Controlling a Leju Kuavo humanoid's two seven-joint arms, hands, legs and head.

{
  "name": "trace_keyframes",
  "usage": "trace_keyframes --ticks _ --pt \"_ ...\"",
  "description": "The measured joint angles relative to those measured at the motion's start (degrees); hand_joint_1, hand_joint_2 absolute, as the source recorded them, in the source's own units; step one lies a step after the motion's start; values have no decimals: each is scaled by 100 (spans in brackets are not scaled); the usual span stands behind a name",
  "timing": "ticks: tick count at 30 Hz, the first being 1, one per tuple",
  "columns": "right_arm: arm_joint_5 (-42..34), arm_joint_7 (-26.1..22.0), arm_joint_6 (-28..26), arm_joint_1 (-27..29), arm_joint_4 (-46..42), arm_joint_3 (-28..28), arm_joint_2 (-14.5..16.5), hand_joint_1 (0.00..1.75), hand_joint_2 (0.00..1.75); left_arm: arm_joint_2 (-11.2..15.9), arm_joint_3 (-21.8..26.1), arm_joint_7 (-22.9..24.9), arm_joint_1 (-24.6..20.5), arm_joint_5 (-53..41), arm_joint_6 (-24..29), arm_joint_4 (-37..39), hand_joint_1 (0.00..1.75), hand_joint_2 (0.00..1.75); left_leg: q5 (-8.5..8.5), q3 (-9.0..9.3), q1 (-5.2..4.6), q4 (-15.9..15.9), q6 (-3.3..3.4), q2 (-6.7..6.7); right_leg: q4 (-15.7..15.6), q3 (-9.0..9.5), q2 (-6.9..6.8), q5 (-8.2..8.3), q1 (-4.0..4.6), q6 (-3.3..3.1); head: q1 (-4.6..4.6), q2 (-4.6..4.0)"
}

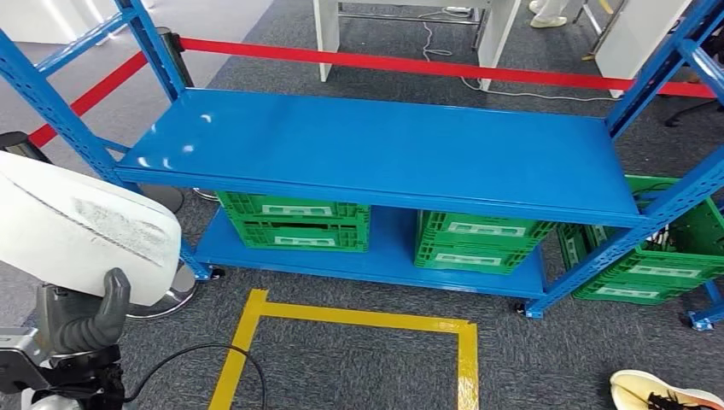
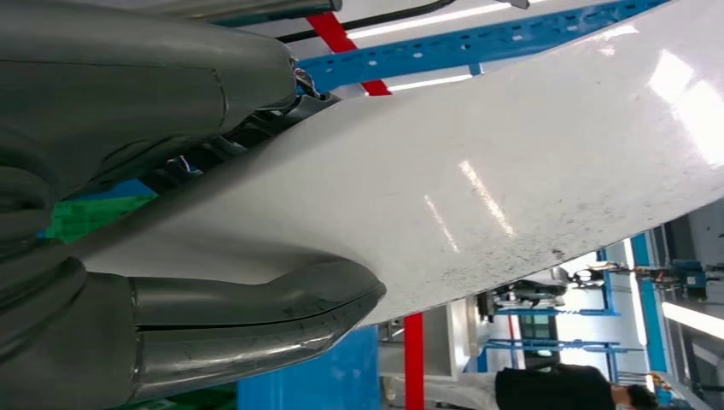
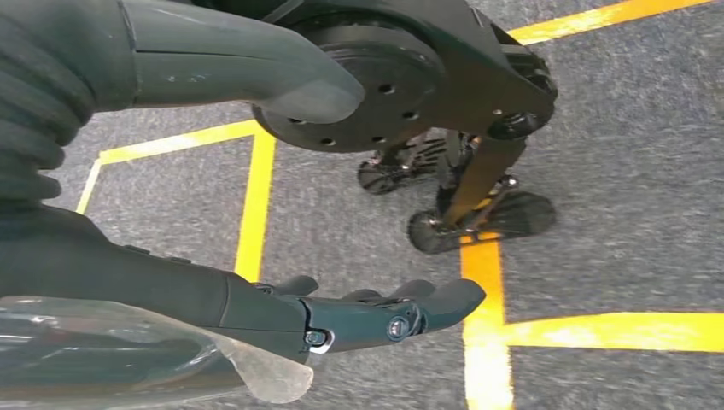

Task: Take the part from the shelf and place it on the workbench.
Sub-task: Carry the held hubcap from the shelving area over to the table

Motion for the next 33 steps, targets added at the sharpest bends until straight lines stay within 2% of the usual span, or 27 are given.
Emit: trace_keyframes --ticks 1,3,4,5,6,7,8,9,11,12,13,14,15,16,18,19,20,21,22,23,24,26,27,29,30,31,33 --pt "16 -12 16 0 0 -35 10 0 175 -1 1 0 5 2 3 0 175 175 70 -86 3 -9 43 12 194 -84 13 -240 -4 18 7 0" --pt "51 -27 47 -8 0 -90 28 0 175 -2 1 0 14 5 10 0 175 175 209 -259 -17 -5 97 22 867 -265 29 -846 -3 33 27 0" --pt "68 -36 60 -15 0 -107 37 0 175 -3 1 0 17 7 16 0 175 175 279 -348 -35 -1 108 25 1216 -315 32 -1024 0 32 31 0" --pt "87 -45 73 -24 0 -121 42 0 175 -2 -1 0 22 7 22 0 175 175 351 -442 -55 5 116 28 1454 -303 34 -1048 5 23 32 0" --pt "108 -56 84 -31 0 -132 47 0 175 -2 -1 0 28 7 28 0 175 175 421 -538 -75 15 119 31 1518 -205 34 -931 15 3 32 0" --pt "125 -67 95 -35 0 -142 50 0 175 -1 -1 0 34 7 38 0 175 175 483 -624 -93 27 119 31 1389 -16 35 -739 31 -28 32 0" --pt "141 -79 103 -38 -1 -151 51 0 175 -1 -1 0 39 7 48 0 175 175 544 -695 -106 40 117 30 1070 274 38 -565 56 -75 32 0" --pt "152 -88 110 -42 -8 -160 51 0 175 0 0 -1 42 6 56 0 175 175 598 -748 -124 59 109 27 606 635 40 -495 89 -129 33 0" --pt "159 -108 118 -61 -33 -181 56 0 175 1 1 -3 45 4 67 0 175 175 710 -819 -144 86 78 30 -267 1201 39 -601 133 -205 33 0" --pt "159 -115 120 -69 -45 -193 61 0 175 2 1 -5 46 3 68 0 175 175 768 -850 -146 91 53 34 -502 1321 37 -670 147 -224 33 0" --pt "160 -119 121 -71 -49 -201 71 0 175 2 1 -6 50 2 69 0 175 175 834 -878 -147 87 25 38 -592 1318 34 -672 143 -236 34 0" --pt "161 -120 122 -71 -50 -207 83 0 175 5 1 -7 56 2 69 0 175 175 847 -913 -142 93 -5 33 -594 1267 22 -627 137 -256 39 0" --pt "163 -120 121 -66 -52 -216 94 0 175 7 1 -7 63 1 70 0 175 175 740 -955 -135 157 -44 23 -593 1200 10 -562 119 -291 32 0" --pt "164 -120 122 -61 -53 -225 104 0 175 9 -1 -7 69 1 72 0 175 175 525 -1007 -120 316 -88 12 -595 1125 -8 -489 101 -321 21 0" --pt "164 -119 122 -58 -55 -239 116 0 175 11 -2 -7 76 0 80 0 175 175 -112 -1134 -57 968 -179 1 -554 947 -33 -367 87 -361 -3 0" --pt "164 -119 123 -57 -55 -240 119 0 175 13 -2 -7 79 0 84 0 175 175 -328 -1178 -26 1354 -219 1 -516 849 -43 -317 86 -357 -9 0" --pt "164 -119 123 -58 -55 -241 121 0 175 14 -2 -7 81 0 86 0 175 175 -405 -1185 2 1659 -252 1 -462 755 -50 -270 82 -350 -8 0" --pt "164 -119 122 -60 -55 -243 121 0 175 15 -3 -7 81 0 86 0 175 175 -336 -1122 28 1800 -281 2 -397 649 -58 -227 75 -337 -10 0" --pt "164 -119 122 -62 -55 -244 122 0 175 15 -3 -7 82 0 86 0 175 175 -180 -973 51 1744 -304 2 -324 544 -62 -188 65 -319 -10 0" --pt "165 -120 123 -63 -55 -245 125 0 175 15 -3 -7 81 0 87 0 175 175 -17 -738 73 1490 -322 1 -248 444 -63 -155 55 -297 -10 0" --pt "167 -123 127 -63 -56 -246 128 0 175 15 -3 -7 79 0 87 0 175 175 48 -450 87 1101 -333 -2 -176 339 -64 -126 51 -270 -13 0" --pt "173 -134 138 -66 -57 -247 133 0 175 15 -3 -7 80 -2 90 -2 175 175 -39 -9 78 380 -297 -15 -79 191 -60 -57 52 -205 -10 0" --pt "179 -142 143 -68 -57 -247 134 0 175 15 -3 -7 80 -3 92 -3 175 175 -115 71 61 190 -269 -21 -58 135 -59 -10 53 -171 -9 0" --pt "192 -163 150 -66 -57 -251 136 0 175 14 -3 -7 84 -4 98 -3 175 175 -90 -4 53 97 -172 -15 -47 40 -52 74 44 -99 -9 0" --pt "197 -178 159 -61 -57 -254 137 0 175 15 -3 -7 84 -5 100 -3 175 175 -42 -66 57 80 -117 -5 -10 -22 -42 16 38 -66 -4 0" --pt "199 -198 171 -57 -57 -257 137 0 175 16 -2 -7 85 -5 102 -2 175 175 19 -136 65 65 -56 7 111 -93 -25 -147 33 -38 5 0" --pt "197 -235 202 -59 -56 -258 137 0 175 18 1 -7 85 -5 106 -2 175 175 137 -272 57 61 13 28 677 -261 12 -698 23 -5 31 0"
